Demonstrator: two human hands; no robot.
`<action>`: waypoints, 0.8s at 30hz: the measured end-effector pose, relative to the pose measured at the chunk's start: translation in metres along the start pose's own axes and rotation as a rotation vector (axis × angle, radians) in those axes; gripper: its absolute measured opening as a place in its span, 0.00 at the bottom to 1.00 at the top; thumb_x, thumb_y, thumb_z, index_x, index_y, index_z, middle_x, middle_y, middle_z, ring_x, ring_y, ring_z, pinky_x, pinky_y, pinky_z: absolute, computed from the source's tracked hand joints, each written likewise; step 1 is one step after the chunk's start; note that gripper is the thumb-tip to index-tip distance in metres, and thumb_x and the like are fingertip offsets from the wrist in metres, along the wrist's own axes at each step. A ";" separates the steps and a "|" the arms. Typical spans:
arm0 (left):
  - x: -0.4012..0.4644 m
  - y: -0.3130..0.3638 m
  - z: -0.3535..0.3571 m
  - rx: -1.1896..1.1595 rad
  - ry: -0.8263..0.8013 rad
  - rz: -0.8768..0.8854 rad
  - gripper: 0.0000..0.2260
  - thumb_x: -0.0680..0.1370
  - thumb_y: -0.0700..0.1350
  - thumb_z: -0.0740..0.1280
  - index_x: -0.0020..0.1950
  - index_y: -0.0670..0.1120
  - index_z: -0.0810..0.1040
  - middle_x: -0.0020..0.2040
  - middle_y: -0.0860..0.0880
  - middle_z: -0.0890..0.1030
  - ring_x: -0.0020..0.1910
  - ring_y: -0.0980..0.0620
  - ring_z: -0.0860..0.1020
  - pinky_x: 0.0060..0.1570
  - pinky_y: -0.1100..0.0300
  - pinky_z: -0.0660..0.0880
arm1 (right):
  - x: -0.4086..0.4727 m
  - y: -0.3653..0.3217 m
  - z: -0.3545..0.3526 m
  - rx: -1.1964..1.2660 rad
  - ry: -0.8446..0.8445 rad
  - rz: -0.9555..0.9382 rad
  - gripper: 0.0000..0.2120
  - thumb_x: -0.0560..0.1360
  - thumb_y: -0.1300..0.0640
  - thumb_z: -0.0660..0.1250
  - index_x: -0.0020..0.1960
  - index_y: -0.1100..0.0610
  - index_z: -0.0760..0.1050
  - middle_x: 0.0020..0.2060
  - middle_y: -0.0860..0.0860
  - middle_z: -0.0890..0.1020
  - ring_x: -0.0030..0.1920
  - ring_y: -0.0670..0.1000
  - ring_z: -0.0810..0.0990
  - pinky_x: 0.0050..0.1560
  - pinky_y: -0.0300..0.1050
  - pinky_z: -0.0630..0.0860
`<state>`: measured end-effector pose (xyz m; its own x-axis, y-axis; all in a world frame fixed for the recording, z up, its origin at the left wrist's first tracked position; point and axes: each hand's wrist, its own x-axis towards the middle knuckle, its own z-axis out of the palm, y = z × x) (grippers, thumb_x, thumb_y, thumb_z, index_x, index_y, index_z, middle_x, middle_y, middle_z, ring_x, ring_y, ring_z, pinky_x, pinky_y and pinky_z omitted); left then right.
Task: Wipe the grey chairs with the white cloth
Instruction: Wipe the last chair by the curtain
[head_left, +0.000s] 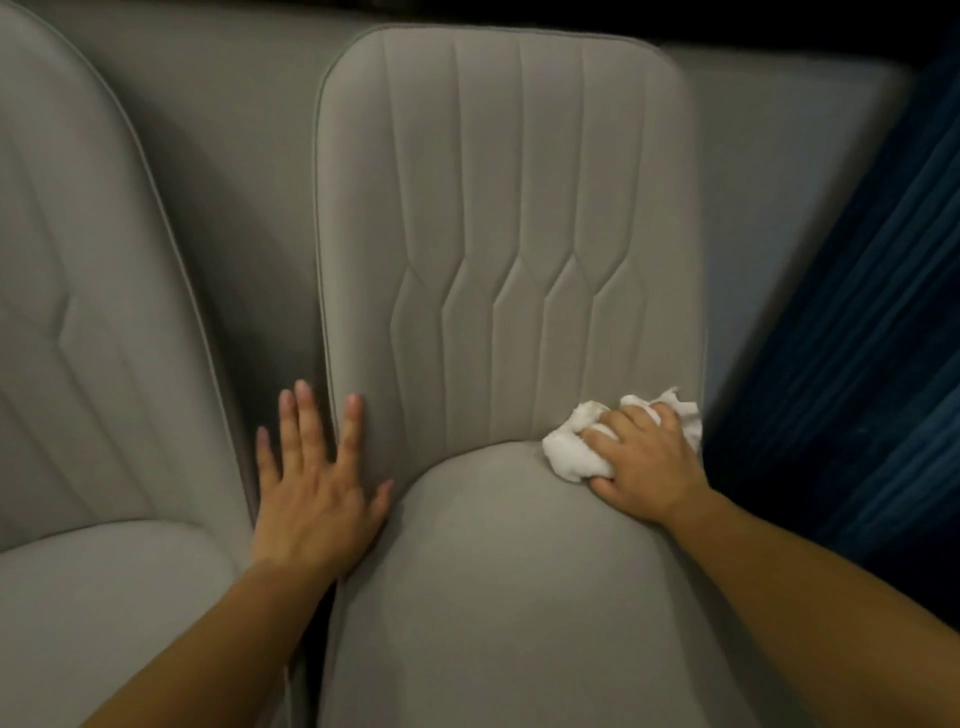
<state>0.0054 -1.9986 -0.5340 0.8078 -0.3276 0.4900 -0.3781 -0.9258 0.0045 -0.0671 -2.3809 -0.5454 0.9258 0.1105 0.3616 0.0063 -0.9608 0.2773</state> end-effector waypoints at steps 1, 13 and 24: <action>-0.009 -0.007 -0.002 0.021 -0.004 0.054 0.42 0.73 0.65 0.60 0.81 0.46 0.49 0.79 0.34 0.42 0.79 0.37 0.42 0.75 0.40 0.46 | 0.000 -0.001 0.000 0.005 0.011 0.004 0.21 0.68 0.40 0.66 0.56 0.49 0.80 0.53 0.53 0.80 0.56 0.59 0.74 0.61 0.60 0.64; -0.084 -0.068 -0.004 -0.179 -0.137 -0.295 0.37 0.74 0.70 0.51 0.80 0.59 0.47 0.80 0.37 0.39 0.79 0.38 0.42 0.74 0.38 0.54 | 0.002 -0.023 0.001 0.000 0.003 0.148 0.24 0.69 0.39 0.59 0.54 0.50 0.81 0.51 0.53 0.81 0.55 0.60 0.75 0.59 0.60 0.65; -0.081 -0.068 -0.001 -0.183 -0.305 -0.297 0.44 0.76 0.69 0.53 0.67 0.56 0.18 0.78 0.35 0.33 0.79 0.39 0.48 0.76 0.44 0.50 | 0.052 -0.189 -0.038 0.676 -0.204 0.179 0.30 0.71 0.39 0.56 0.71 0.48 0.72 0.63 0.54 0.77 0.64 0.59 0.74 0.62 0.53 0.68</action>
<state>-0.0349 -1.9093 -0.5732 0.9790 -0.1191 0.1653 -0.1614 -0.9484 0.2729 -0.0343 -2.1836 -0.5454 0.9861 -0.0495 0.1584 0.0192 -0.9140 -0.4052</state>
